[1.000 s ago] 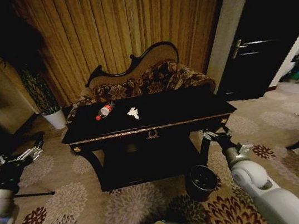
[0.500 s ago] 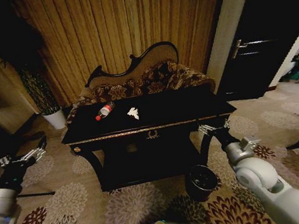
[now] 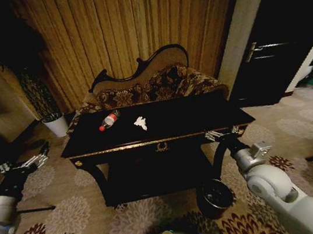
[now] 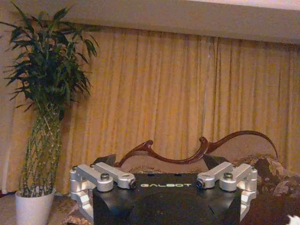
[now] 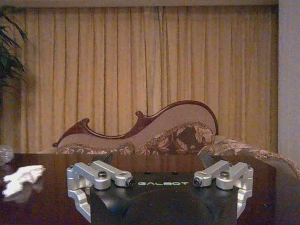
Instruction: Move to the front of the table and place the trash on the table into the trash bin.
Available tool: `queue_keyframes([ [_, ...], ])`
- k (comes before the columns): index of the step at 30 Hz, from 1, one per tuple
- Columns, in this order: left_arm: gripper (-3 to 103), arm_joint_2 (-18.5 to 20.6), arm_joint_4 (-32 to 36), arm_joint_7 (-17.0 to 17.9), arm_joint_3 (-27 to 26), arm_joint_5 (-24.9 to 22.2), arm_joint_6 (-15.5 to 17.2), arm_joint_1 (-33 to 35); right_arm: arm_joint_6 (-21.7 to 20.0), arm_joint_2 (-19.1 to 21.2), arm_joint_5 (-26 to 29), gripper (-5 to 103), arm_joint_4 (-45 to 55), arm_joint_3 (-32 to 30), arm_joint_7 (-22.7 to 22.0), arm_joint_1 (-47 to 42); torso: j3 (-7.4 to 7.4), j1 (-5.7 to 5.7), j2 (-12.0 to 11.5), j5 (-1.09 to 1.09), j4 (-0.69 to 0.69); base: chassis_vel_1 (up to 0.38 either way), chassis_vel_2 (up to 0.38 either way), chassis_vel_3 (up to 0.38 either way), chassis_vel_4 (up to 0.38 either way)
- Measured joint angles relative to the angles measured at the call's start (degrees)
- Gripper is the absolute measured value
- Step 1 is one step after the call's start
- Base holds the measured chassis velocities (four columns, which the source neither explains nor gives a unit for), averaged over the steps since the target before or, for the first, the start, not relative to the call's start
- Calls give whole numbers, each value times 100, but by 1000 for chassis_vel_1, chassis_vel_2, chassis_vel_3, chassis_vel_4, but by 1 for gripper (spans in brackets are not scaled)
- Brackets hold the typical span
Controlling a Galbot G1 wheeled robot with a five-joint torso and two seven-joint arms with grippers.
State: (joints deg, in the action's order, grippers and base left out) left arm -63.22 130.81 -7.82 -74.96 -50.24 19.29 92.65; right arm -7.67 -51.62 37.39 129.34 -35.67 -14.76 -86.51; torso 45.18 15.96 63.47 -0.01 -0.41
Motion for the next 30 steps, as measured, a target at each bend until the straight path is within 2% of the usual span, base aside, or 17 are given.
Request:
queue_keyframes([
  [10,100,-19,18,-7,-31,3,-43,45,-29,-22,-113,100,36,28,-25,-63,1,2,-1,0,1,-157,161,163,-150],
  [18,100,-87,107,-12,-82,-4,-60,115,-306,144,0,100,258,218,-77,-110,-3,-5,3,0,0,-5,4,7,-4],
  [22,100,-150,174,-12,-90,9,-61,128,-456,397,348,100,360,368,-200,-36,-3,-4,3,1,0,0,0,0,0],
  [24,100,-248,220,-16,-91,82,-55,101,-558,739,643,100,397,413,-222,108,-1,-2,1,1,0,0,0,0,0],
  [25,100,-248,220,-16,-91,82,-55,101,-558,739,643,100,397,413,-222,108,-1,-2,1,1,0,0,0,0,0],
  [28,100,-416,279,-18,-64,176,-40,92,-788,1226,1317,100,531,476,-400,413,-1,-1,0,1,1,0,0,0,0],
  [30,100,-464,297,-19,-52,207,-38,101,-834,1370,1516,100,551,502,-456,521,-1,-1,1,0,1,0,0,0,0],
])
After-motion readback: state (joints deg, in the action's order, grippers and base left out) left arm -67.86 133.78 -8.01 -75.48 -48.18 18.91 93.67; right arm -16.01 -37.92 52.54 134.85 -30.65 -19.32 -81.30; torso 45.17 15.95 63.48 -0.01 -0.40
